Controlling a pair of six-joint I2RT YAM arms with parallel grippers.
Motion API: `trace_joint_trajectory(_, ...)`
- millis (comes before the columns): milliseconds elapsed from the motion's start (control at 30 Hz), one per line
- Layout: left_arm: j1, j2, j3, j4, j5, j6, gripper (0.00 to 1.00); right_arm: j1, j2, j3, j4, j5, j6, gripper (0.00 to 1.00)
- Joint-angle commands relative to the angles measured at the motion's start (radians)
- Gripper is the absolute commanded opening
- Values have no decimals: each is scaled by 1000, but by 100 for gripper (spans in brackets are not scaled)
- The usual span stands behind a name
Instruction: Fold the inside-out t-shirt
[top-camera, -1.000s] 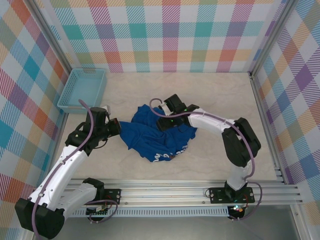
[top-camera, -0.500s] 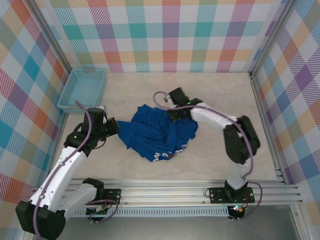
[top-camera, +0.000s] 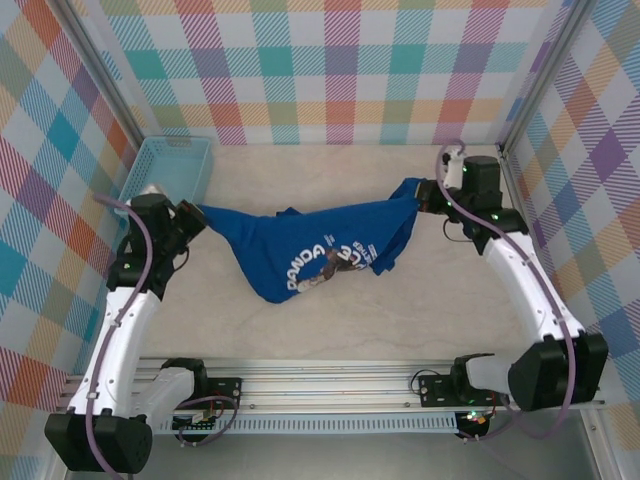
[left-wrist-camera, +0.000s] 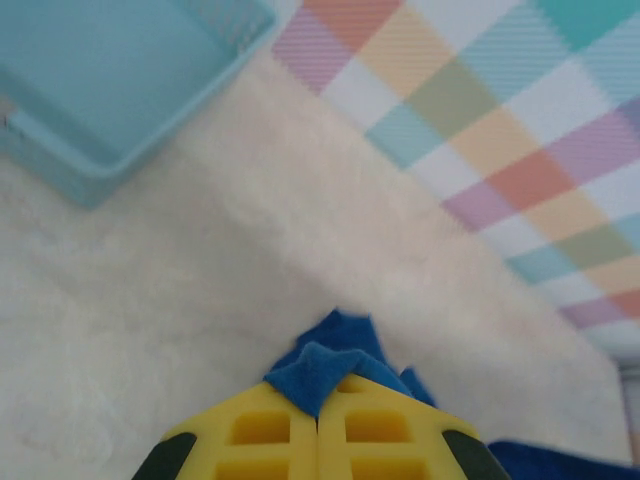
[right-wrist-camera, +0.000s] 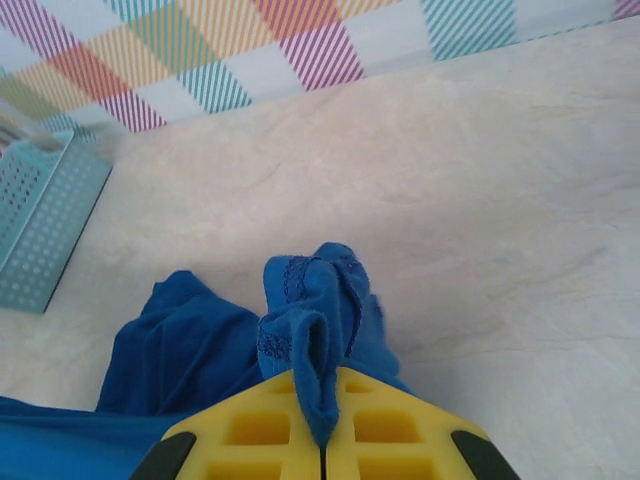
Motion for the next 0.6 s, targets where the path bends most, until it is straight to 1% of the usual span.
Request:
trace_joint_trajectory(0, 32, -30, 35, 36, 3, -19, 0, -8, -105, -93, -8, 14, 75, 7)
trace_joint_trajectory(67, 32, -40, -8, 14, 38, -10, 0, -8, -152, -204, -29, 3, 133, 9)
trace_joint_trajectory(100, 32, -48, -45, 3, 60, -8, 0, -8, -171, -271, -32, -23, 172, 11)
trace_joint_trajectory(200, 32, -59, -159, -53, 127, 23, 0, 3, -211, -457, -53, -67, 278, 19)
trace_joint_trajectory(300, 32, -76, -266, -74, 177, 46, 0, 34, -259, -548, -97, -11, 301, 32)
trace_joint_trajectory(400, 31, -53, -310, -56, 264, 34, 0, 72, -267, -528, -124, 55, 267, 43)
trace_joint_trajectory(500, 31, -24, -324, -30, 322, 24, 0, 151, -192, -458, -149, 137, 217, 49)
trace_joint_trajectory(567, 31, -19, -319, -33, 326, 29, 0, 190, -126, -421, -159, 173, 198, 52)
